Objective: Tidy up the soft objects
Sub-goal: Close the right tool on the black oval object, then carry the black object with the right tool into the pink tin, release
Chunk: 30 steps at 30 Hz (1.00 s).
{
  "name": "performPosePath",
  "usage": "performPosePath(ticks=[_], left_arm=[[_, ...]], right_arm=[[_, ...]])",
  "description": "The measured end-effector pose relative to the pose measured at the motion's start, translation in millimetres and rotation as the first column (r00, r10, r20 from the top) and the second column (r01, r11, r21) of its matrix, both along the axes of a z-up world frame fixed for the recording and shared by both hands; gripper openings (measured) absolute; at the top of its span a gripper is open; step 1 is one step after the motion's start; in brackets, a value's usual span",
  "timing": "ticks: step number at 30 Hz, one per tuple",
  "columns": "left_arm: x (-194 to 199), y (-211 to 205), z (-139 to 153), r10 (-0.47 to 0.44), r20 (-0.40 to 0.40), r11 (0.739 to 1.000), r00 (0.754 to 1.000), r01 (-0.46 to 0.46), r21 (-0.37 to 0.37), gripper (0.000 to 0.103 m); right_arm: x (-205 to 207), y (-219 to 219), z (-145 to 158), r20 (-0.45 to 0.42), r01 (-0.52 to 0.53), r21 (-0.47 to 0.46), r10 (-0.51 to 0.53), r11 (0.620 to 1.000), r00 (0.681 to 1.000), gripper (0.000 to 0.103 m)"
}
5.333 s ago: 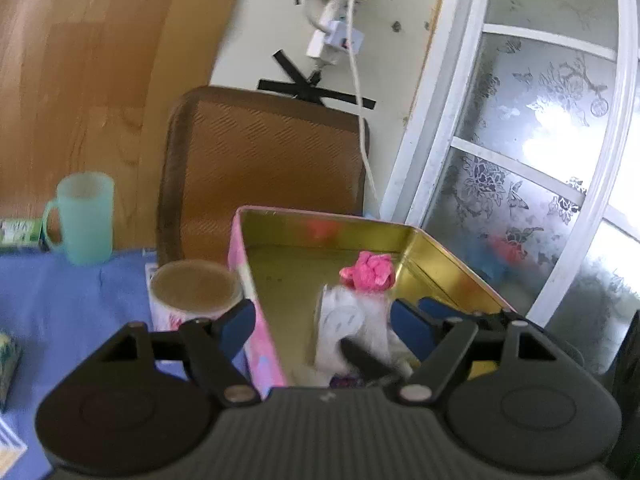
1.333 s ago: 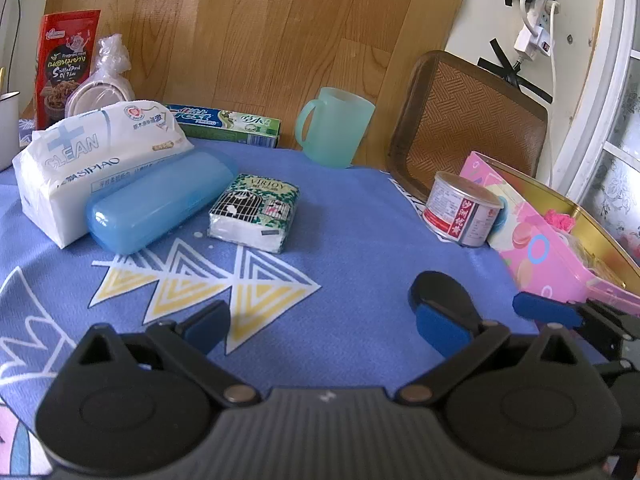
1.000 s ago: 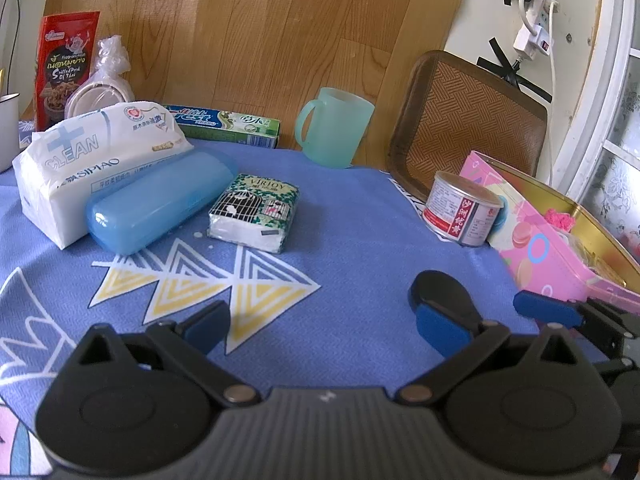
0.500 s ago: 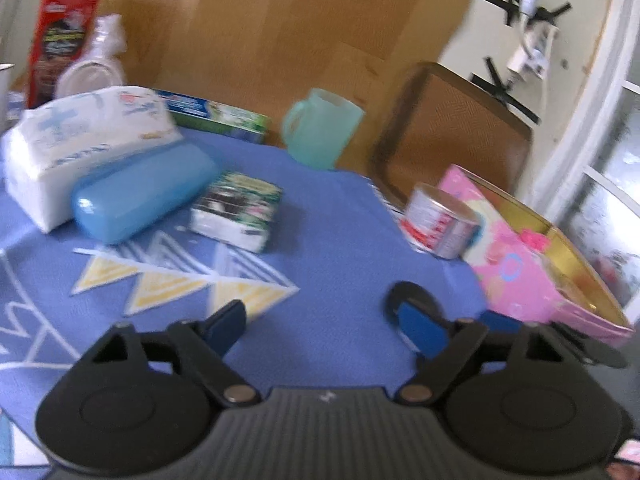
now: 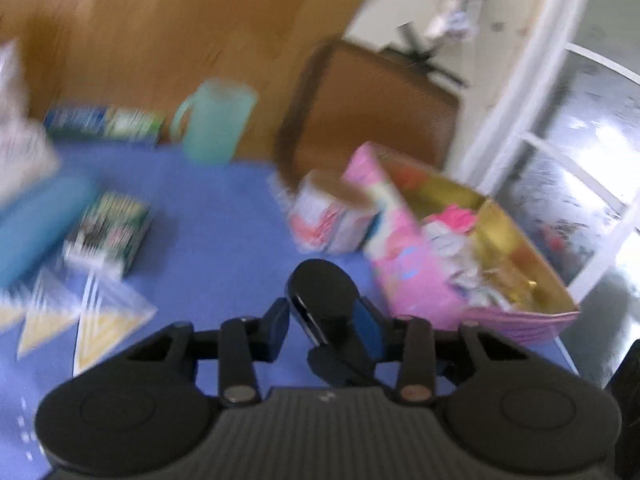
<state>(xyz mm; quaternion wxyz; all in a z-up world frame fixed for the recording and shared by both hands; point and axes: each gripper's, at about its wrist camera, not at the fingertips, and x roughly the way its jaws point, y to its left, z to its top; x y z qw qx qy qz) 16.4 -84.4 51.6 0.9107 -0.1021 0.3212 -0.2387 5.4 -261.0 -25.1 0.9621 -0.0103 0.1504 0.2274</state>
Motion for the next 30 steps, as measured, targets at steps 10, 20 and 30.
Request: performPosePath(ticks=[10,20,30], left_arm=[[24,-109,38,-0.183,0.129,0.983,0.975,0.179,0.043,0.036],[17,-110,26,-0.164,0.133,0.985,0.977,0.155,0.074,0.036],[-14,25,-2,0.106,0.129,0.99,0.986,-0.117,0.081,0.04]], right_arm=[[4,-76,24,0.112,0.253,0.053,-0.258,0.966,0.96,0.041],[13,-92,9,0.056,0.333,0.075,-0.338,0.94,0.94,0.043],[3,-48,20,0.107,0.145,0.1,-0.156,0.984,0.982,0.047]])
